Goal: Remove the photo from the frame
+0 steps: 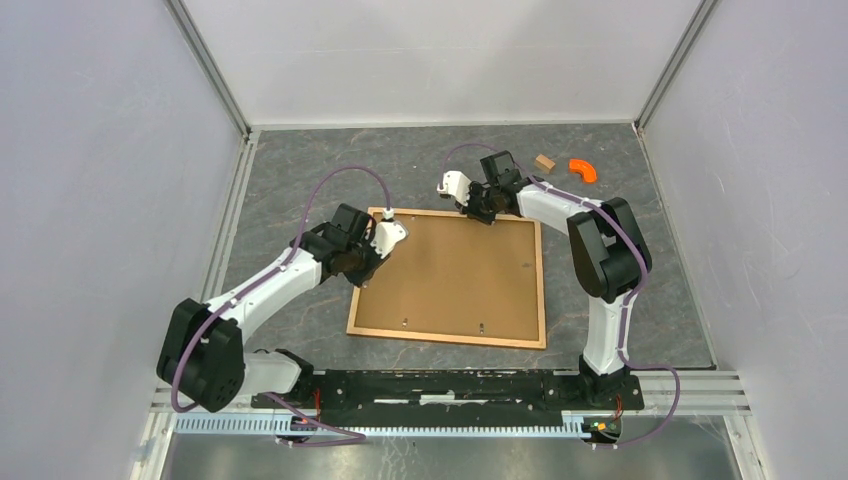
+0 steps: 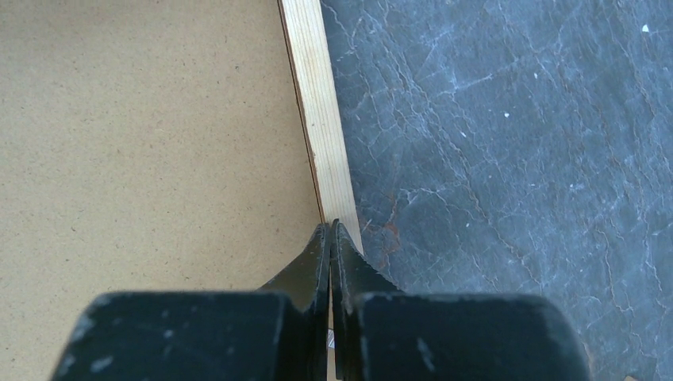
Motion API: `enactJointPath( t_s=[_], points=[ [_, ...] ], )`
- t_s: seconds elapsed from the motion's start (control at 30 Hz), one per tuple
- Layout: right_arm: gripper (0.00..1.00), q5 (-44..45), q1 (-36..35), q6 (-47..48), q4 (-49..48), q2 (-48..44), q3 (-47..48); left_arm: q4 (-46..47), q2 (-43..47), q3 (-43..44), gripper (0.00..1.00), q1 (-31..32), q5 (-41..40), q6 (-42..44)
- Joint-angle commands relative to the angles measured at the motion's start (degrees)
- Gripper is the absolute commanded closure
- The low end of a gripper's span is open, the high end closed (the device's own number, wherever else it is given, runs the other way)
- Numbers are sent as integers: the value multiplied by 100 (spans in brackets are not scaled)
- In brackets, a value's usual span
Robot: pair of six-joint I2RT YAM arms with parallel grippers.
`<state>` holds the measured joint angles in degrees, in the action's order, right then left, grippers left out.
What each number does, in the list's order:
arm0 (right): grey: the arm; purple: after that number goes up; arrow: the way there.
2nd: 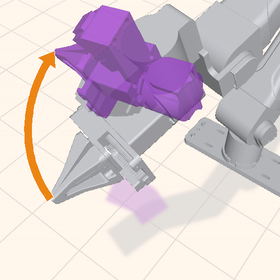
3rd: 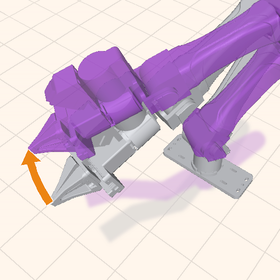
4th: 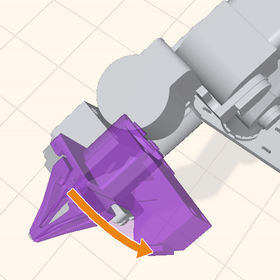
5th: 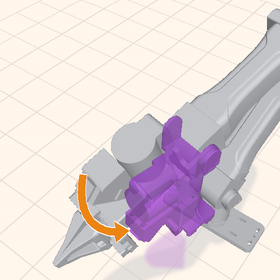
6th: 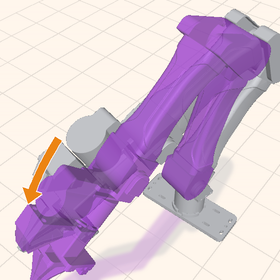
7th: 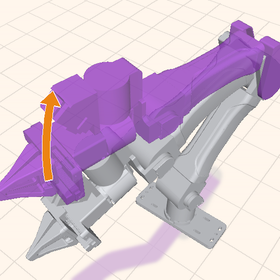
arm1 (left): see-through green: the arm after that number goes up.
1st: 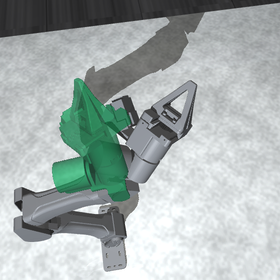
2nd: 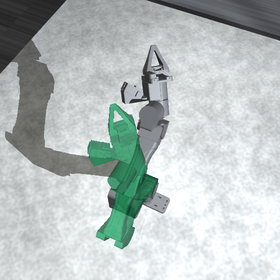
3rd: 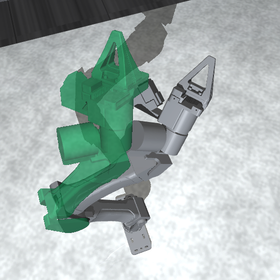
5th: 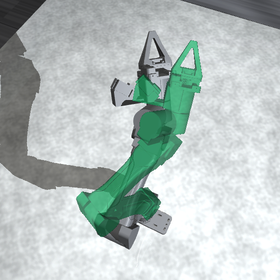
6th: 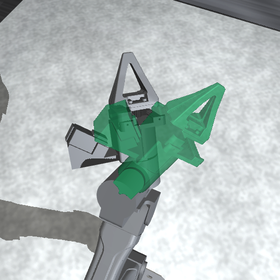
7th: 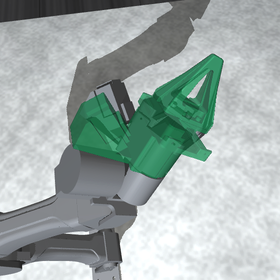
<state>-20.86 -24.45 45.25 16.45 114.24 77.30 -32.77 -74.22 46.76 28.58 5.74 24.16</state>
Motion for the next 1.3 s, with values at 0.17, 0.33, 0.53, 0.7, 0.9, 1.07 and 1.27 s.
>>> enactJointPath(
  t_s=[0.17,0.33,0.53,0.7,0.9,1.07,1.27],
  points=[
    [100,165,95,-43,16,221,146,533,-374,-76,98,37,978,-508],
    [100,175,95,-43,26,246,156,554,-457,-51,98,46,1194,-511],
    [100,166,94,-46,48,280,169,734,-480,-131,98,55,1321,-606],
    [100,135,90,-50,71,292,186,1007,-478,-200,98,53,1380,-724],
    [100,84,90,-35,87,297,175,1285,-427,-207,98,53,1497,-867],
    [100,39,94,-34,114,310,186,1433,-431,-211,98,52,1700,-998],
    [100,36,93,-43,144,335,194,1639,-352,-298,98,55,1776,-1095]
  ],
)
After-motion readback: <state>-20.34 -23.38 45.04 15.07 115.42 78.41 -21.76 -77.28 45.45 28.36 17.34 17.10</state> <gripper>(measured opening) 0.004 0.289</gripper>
